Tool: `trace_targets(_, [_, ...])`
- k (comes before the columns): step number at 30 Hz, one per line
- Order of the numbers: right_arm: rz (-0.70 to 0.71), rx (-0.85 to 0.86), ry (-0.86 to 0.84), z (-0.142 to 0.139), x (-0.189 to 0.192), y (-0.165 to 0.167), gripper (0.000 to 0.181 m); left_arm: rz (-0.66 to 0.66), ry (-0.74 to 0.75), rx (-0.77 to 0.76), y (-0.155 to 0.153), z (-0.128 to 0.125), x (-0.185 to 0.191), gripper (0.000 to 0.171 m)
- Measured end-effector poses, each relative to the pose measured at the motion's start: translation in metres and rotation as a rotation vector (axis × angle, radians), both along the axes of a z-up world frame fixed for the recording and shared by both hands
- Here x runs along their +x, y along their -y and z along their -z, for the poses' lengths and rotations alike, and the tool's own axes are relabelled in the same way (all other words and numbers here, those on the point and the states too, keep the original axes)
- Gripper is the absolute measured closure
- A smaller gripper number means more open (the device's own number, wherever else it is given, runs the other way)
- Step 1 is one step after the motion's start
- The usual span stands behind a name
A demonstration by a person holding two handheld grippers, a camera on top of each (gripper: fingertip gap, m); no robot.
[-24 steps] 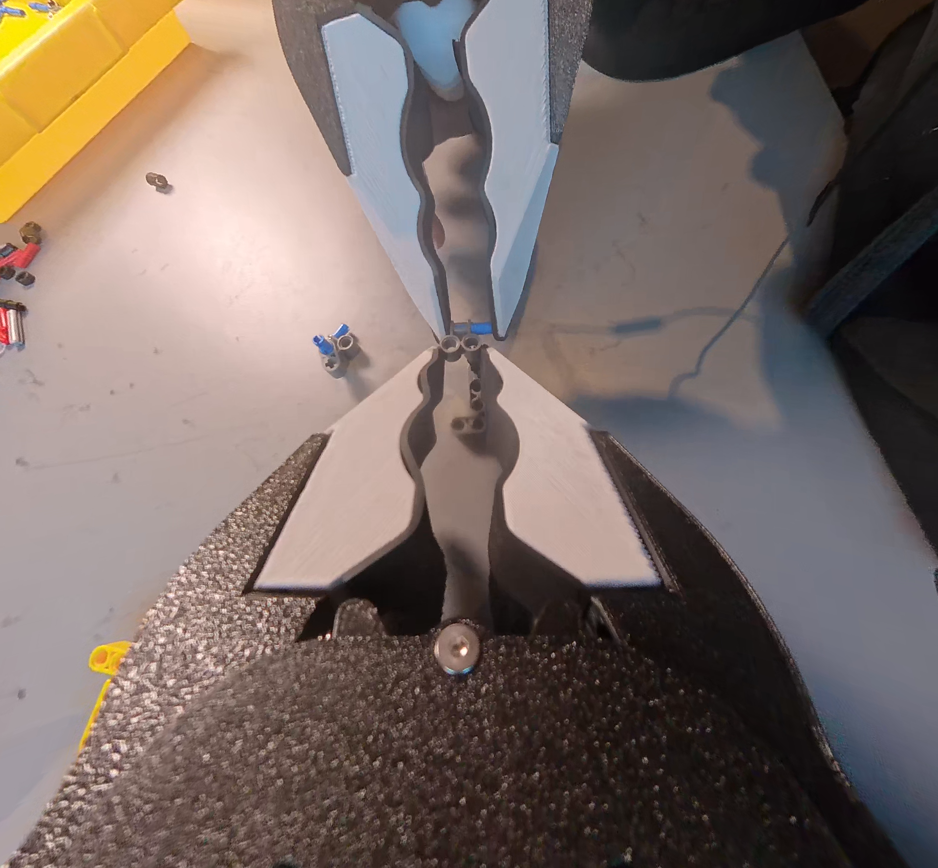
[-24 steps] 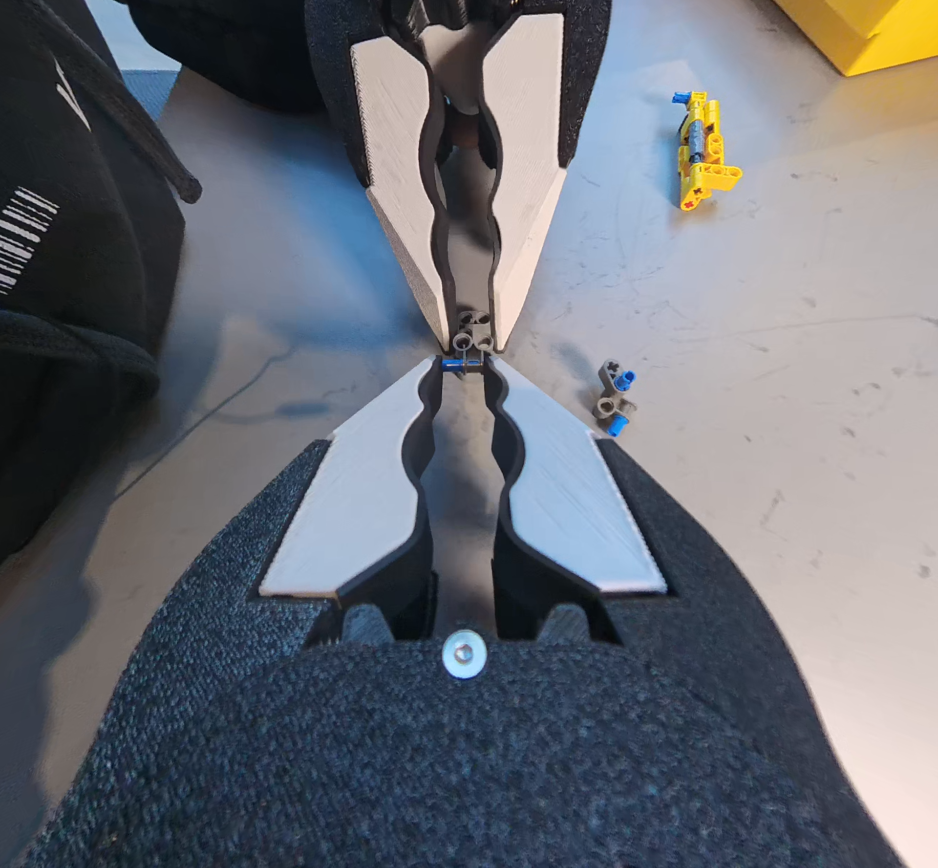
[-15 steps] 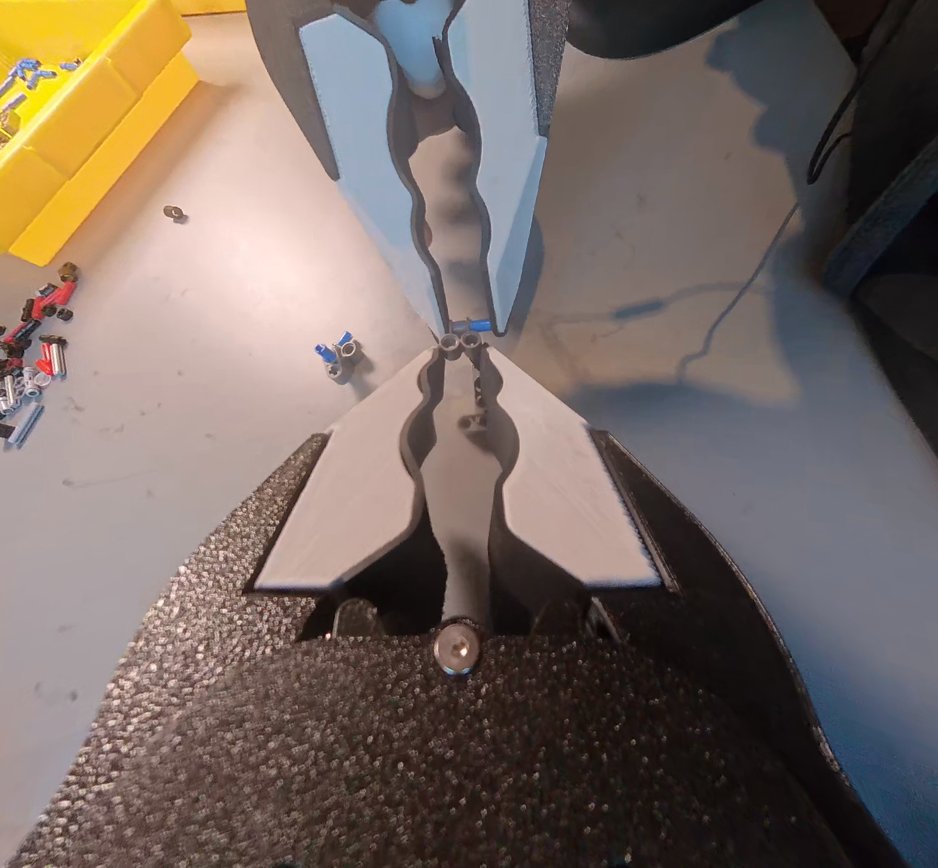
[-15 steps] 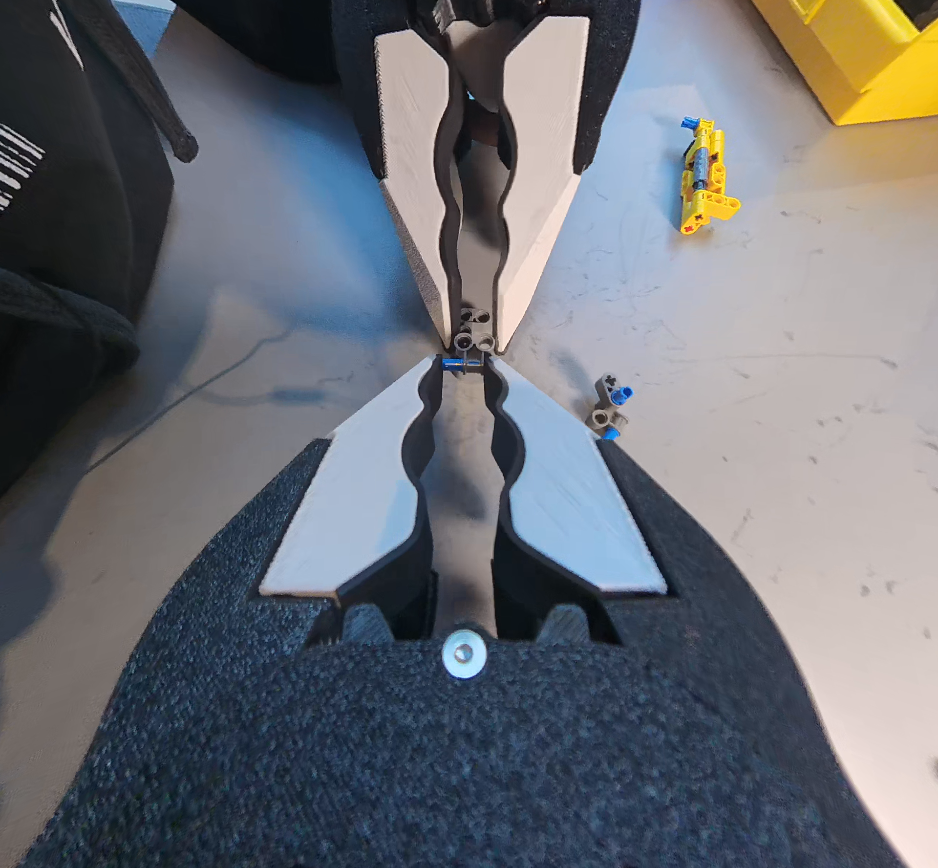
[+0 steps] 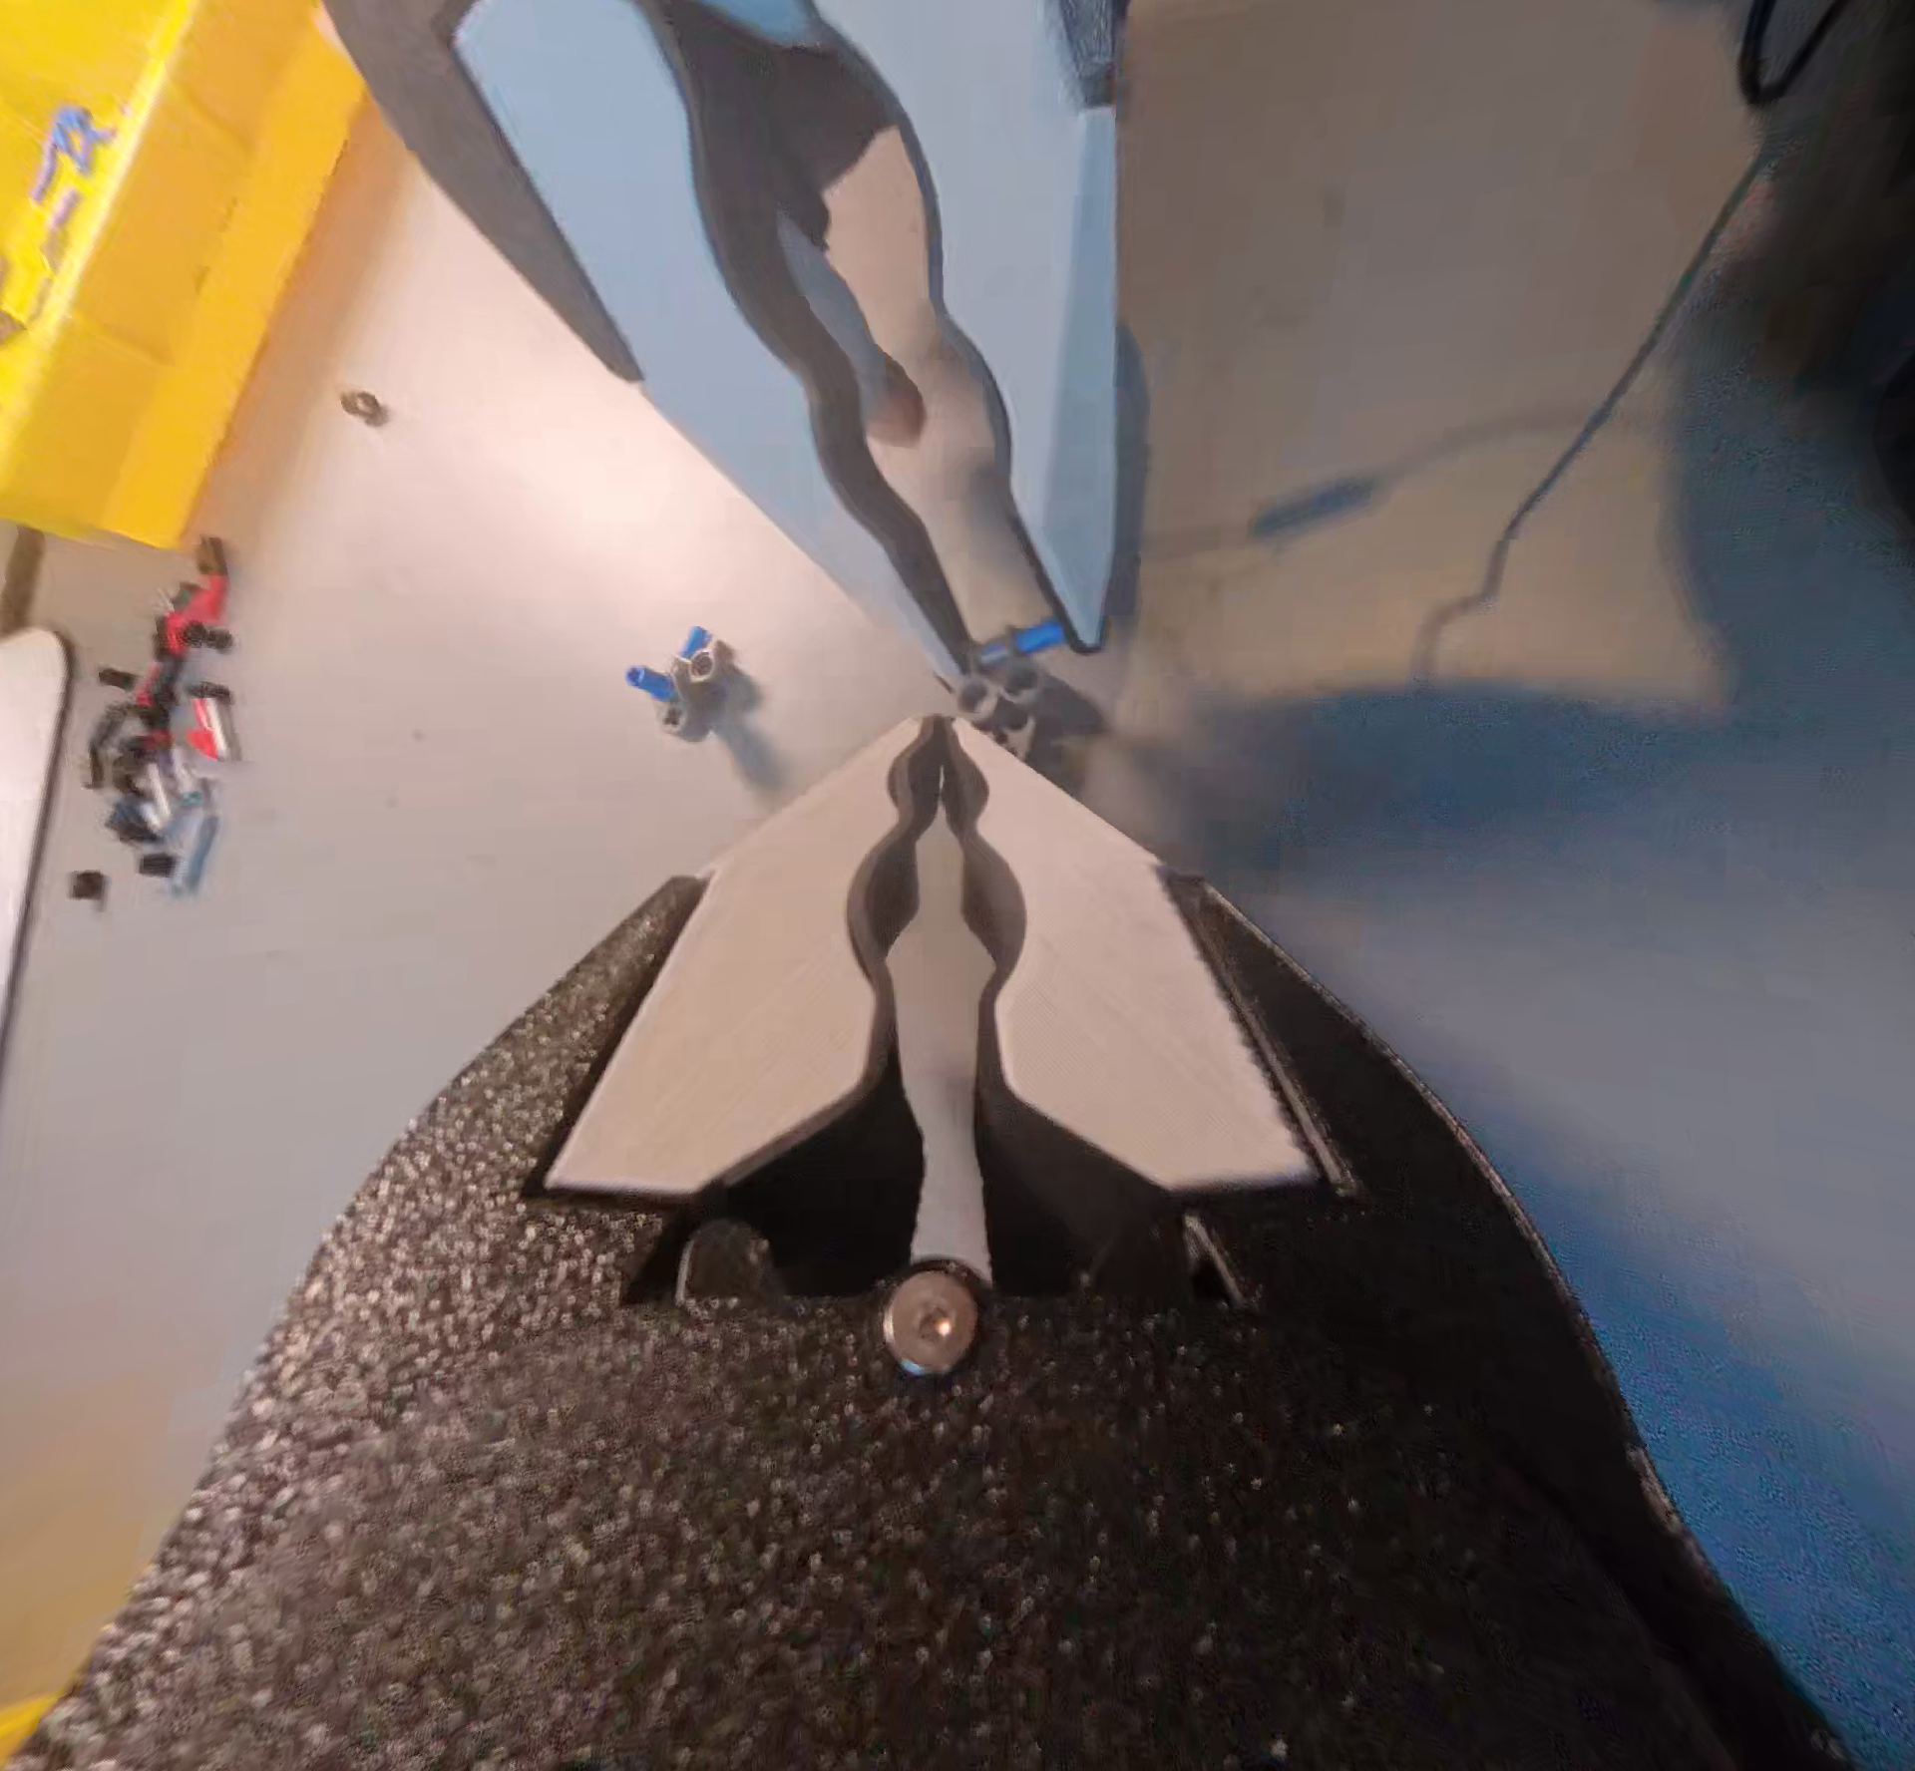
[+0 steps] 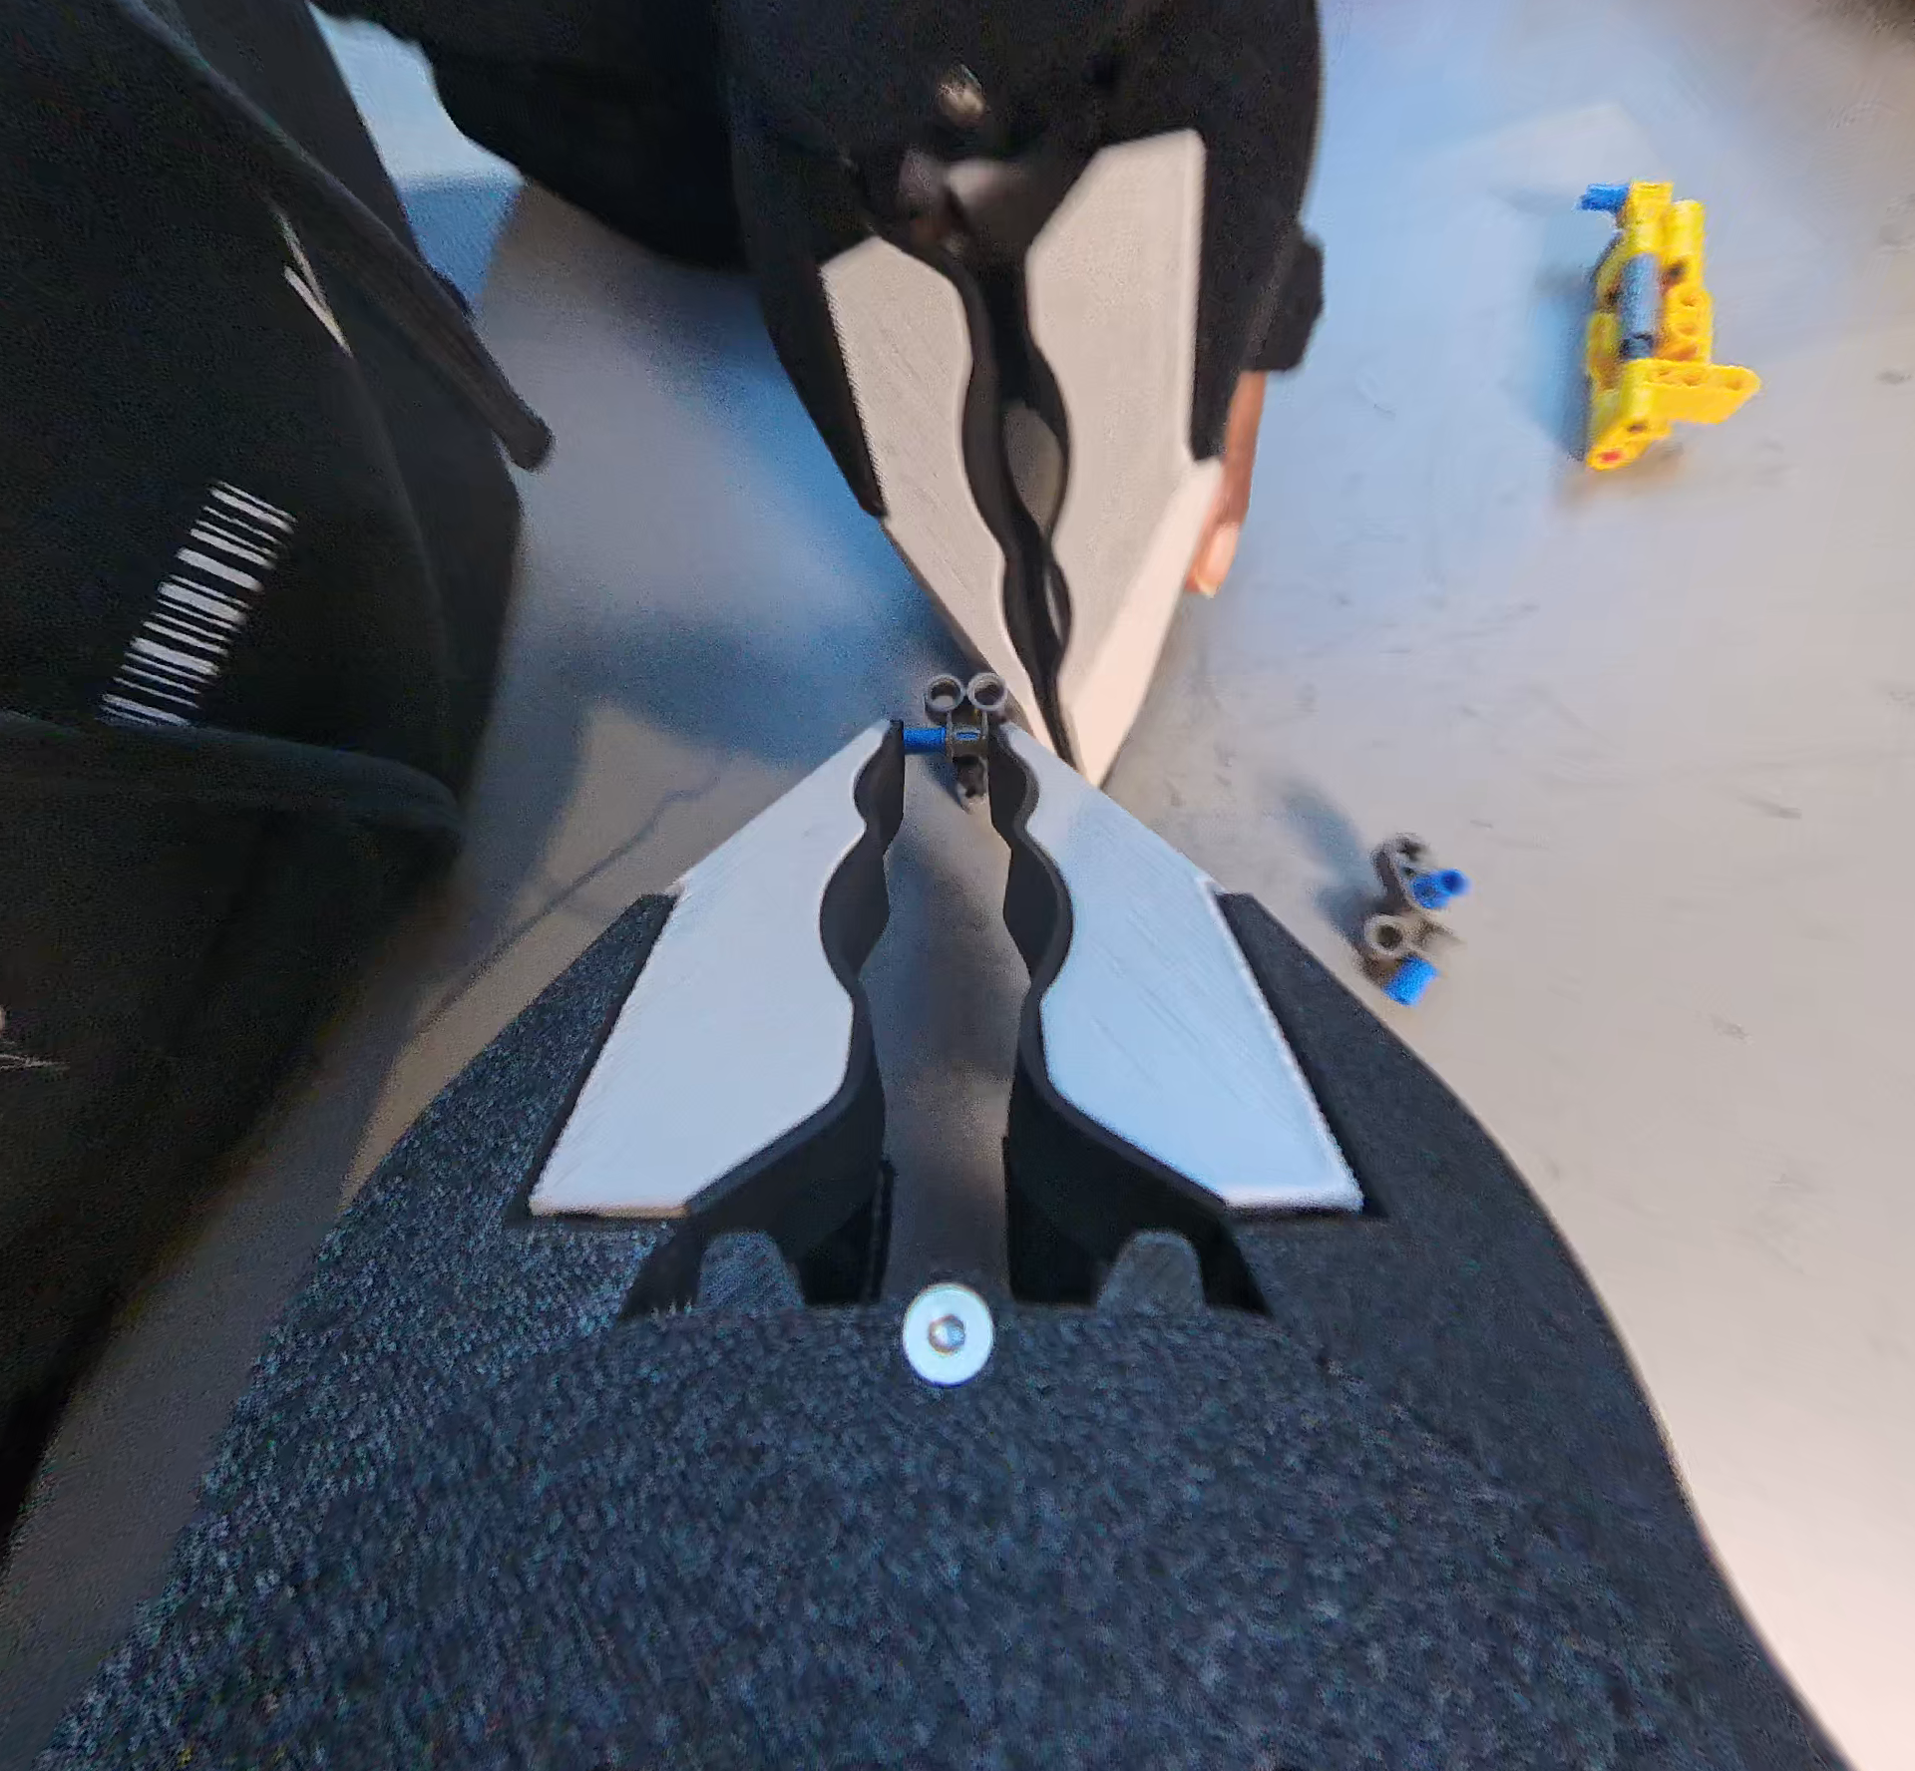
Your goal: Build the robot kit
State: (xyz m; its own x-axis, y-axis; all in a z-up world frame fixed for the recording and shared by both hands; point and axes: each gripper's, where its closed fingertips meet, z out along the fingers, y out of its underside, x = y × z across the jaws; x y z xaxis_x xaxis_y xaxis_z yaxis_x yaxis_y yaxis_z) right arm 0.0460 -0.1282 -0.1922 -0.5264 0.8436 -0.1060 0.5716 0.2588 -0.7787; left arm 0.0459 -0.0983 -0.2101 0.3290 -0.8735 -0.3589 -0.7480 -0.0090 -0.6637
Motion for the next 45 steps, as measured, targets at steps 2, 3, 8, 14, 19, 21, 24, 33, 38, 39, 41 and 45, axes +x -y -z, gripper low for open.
trace_targets(2, [0.015,0.109,-0.027,-0.001,0.004,-0.015,0.166,-0.049,0.020,-0.078,0.001,0.000,-0.004,0.171])
trace_targets(3, [0.025,0.068,-0.029,-0.002,0.005,-0.018,0.166,-0.070,0.032,-0.093,-0.001,0.000,-0.007,0.171])
trace_targets(8, [0.044,0.038,-0.043,-0.001,0.007,-0.024,0.166,-0.076,0.137,-0.164,0.002,-0.004,-0.010,0.165])
trace_targets(14, [0.050,0.015,-0.064,-0.004,0.008,-0.027,0.165,-0.114,0.298,-0.208,0.002,-0.027,-0.015,0.159])
trace_targets(19, [0.054,0.028,-0.071,-0.006,0.003,-0.029,0.165,-0.112,0.323,-0.219,0.004,-0.028,-0.007,0.153])
trace_targets(21, [0.041,0.040,-0.059,-0.002,0.002,-0.028,0.165,-0.115,0.317,-0.220,0.003,-0.026,-0.003,0.146])
trace_targets(24, [0.034,0.035,-0.055,0.000,0.003,-0.025,0.165,-0.115,0.304,-0.222,0.003,-0.022,0.001,0.146])
trace_targets(33, [0.020,0.064,-0.050,0.000,0.002,-0.024,0.165,-0.099,0.292,-0.231,0.004,-0.019,0.007,0.157])
trace_targets(38, [0.013,0.088,-0.066,-0.001,0.001,-0.021,0.165,-0.094,0.295,-0.236,0.007,-0.019,0.006,0.157])
trace_targets(39, [0.013,0.090,-0.069,-0.001,0.001,-0.020,0.165,-0.091,0.294,-0.234,0.008,-0.019,0.006,0.157])
trace_targets(41, [0.006,0.086,-0.069,-0.001,0.001,-0.018,0.165,-0.086,0.298,-0.232,0.009,-0.019,0.006,0.157])
trace_targets(45, [0.011,0.080,-0.074,-0.002,0.000,-0.019,0.165,-0.086,0.295,-0.222,0.008,-0.020,0.006,0.157])
